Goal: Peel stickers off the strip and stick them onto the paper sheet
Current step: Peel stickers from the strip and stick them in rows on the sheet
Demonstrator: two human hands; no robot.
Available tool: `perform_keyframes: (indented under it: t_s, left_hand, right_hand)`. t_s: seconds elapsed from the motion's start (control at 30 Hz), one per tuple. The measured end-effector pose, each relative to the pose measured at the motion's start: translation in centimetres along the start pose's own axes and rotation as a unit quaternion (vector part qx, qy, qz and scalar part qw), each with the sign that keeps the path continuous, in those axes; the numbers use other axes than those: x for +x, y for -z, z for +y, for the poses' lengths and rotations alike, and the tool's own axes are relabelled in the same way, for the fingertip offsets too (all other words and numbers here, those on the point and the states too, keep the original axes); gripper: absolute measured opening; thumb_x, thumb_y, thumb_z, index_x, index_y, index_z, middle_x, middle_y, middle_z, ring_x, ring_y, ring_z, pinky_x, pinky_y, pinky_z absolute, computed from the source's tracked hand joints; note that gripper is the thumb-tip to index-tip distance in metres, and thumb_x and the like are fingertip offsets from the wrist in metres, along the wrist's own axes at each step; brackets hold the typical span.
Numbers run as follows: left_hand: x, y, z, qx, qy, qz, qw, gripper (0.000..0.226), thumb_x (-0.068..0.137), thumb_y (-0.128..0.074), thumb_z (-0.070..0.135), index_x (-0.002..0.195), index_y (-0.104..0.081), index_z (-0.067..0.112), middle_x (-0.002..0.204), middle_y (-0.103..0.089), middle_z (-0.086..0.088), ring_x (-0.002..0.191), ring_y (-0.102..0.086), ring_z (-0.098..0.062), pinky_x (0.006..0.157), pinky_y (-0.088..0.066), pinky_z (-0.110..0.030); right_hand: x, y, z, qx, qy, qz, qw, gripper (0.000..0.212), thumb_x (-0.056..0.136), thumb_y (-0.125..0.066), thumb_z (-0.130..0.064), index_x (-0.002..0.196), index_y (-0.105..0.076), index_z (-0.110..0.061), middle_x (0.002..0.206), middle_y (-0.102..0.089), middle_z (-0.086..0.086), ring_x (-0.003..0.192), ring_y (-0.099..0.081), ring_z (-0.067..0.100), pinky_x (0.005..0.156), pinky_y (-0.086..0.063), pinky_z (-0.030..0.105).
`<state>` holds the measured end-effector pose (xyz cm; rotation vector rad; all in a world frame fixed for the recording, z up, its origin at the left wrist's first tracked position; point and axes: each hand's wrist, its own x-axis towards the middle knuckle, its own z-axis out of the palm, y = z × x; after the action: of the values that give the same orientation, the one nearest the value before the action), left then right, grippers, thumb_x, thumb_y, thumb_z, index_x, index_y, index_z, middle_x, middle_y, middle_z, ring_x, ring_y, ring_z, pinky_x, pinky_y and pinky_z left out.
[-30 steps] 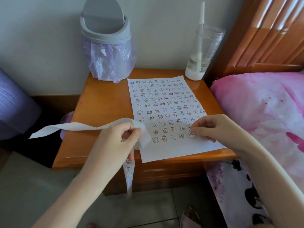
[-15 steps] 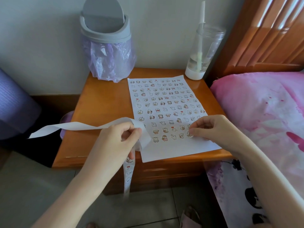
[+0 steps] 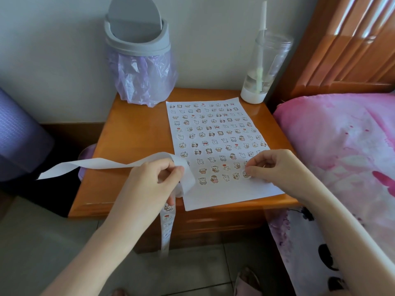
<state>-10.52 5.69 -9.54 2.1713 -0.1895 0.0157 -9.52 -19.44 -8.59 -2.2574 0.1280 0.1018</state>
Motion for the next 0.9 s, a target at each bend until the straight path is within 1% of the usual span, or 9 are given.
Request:
perform_keyframes:
  t_s: [0.2,0.3,0.37,0.43,0.53,0.6,0.77,0.83,0.9]
  left_hand:
    - [-0.04,0.00,-0.09,0.005,0.002,0.001,1.000,0.019,0.090,-0.054,0.033,0.078,-0.064,0.022,0.044,-0.058,0.013,0.048,-0.062,-0.004,0.047,-0.044,-0.008]
    - [0.00,-0.01,-0.10,0.006,-0.001,0.002,1.000,0.019,0.090,-0.054,0.032,0.083,-0.066,0.020,0.046,-0.058,0.010,0.049,-0.062,-0.005,0.047,-0.044,-0.009]
    - [0.05,-0.03,-0.07,0.008,-0.004,0.003,1.000,0.019,0.090,-0.054,0.032,0.086,-0.067,0.019,0.049,-0.059,0.010,0.050,-0.062,-0.005,0.048,-0.046,-0.010]
    - [0.04,-0.02,-0.10,0.008,-0.006,0.004,1.000,0.020,0.090,-0.054,0.031,0.086,-0.067,0.018,0.050,-0.060,0.009,0.050,-0.062,-0.005,0.048,-0.045,-0.009]
    - [-0.02,0.00,-0.11,0.006,-0.004,0.004,1.000,0.019,0.090,-0.054,0.031,0.086,-0.067,0.018,0.050,-0.059,0.009,0.048,-0.062,-0.005,0.047,-0.045,-0.009]
    - [-0.02,0.00,-0.14,0.007,-0.003,0.006,1.000,0.019,0.090,-0.054,0.030,0.084,-0.067,0.017,0.049,-0.059,0.008,0.047,-0.062,-0.005,0.046,-0.044,-0.009]
    - [0.05,0.00,-0.18,0.004,-0.001,0.004,1.000,0.019,0.091,-0.054,0.029,0.084,-0.067,0.016,0.048,-0.060,0.007,0.046,-0.061,-0.006,0.047,-0.046,-0.010]
    - [0.05,-0.01,-0.17,0.001,0.003,0.004,1.000,0.020,0.091,-0.054,0.029,0.084,-0.067,0.016,0.046,-0.059,0.007,0.046,-0.061,-0.006,0.046,-0.044,-0.009]
    - [0.01,0.00,-0.16,-0.002,0.005,0.004,1.000,0.020,0.091,-0.054,0.029,0.080,-0.066,0.017,0.044,-0.059,0.008,0.045,-0.060,-0.006,0.046,-0.044,-0.009]
  right_hand:
    - [0.02,-0.35,0.12,-0.023,0.022,0.007,0.999,0.002,0.080,-0.070,-0.014,0.080,-0.071,-0.016,0.073,-0.067,-0.004,0.058,-0.051,0.005,0.055,-0.041,0.016]
    - [0.07,-0.46,0.30,-0.040,0.031,0.008,0.999,0.001,0.080,-0.070,-0.017,0.081,-0.070,-0.018,0.073,-0.064,0.002,0.061,-0.048,0.010,0.056,-0.039,0.023]
    - [0.12,-0.35,0.51,-0.037,0.031,0.012,0.999,0.005,0.078,-0.073,-0.021,0.080,-0.069,-0.019,0.069,-0.062,0.004,0.063,-0.049,0.014,0.060,-0.040,0.030]
    - [0.19,-0.22,0.62,-0.025,0.024,0.020,0.999,0.013,0.075,-0.076,-0.024,0.083,-0.066,-0.021,0.069,-0.062,0.007,0.064,-0.053,0.019,0.063,-0.043,0.033]
    - [0.25,-0.24,0.55,-0.020,0.018,0.021,0.999,0.023,0.072,-0.077,-0.028,0.085,-0.061,-0.019,0.076,-0.066,0.012,0.065,-0.055,0.018,0.061,-0.042,0.026]
    - [0.28,-0.33,0.44,-0.022,0.015,0.021,0.999,0.025,0.070,-0.079,-0.029,0.084,-0.061,-0.018,0.079,-0.067,0.012,0.069,-0.058,0.022,0.063,-0.044,0.029]
    - [0.35,-0.29,0.76,-0.032,0.012,0.020,0.999,0.018,0.074,-0.077,-0.026,0.083,-0.062,-0.020,0.076,-0.064,0.010,0.073,-0.060,0.026,0.068,-0.047,0.040]
    - [0.40,-0.24,0.86,-0.043,0.015,0.021,0.999,0.013,0.079,-0.073,-0.024,0.082,-0.061,-0.021,0.072,-0.062,0.008,0.068,-0.056,0.025,0.065,-0.045,0.038]
    - [0.39,-0.18,0.79,-0.044,0.018,0.015,0.999,0.013,0.079,-0.072,-0.025,0.084,-0.062,-0.020,0.072,-0.063,0.009,0.065,-0.053,0.019,0.062,-0.042,0.033]
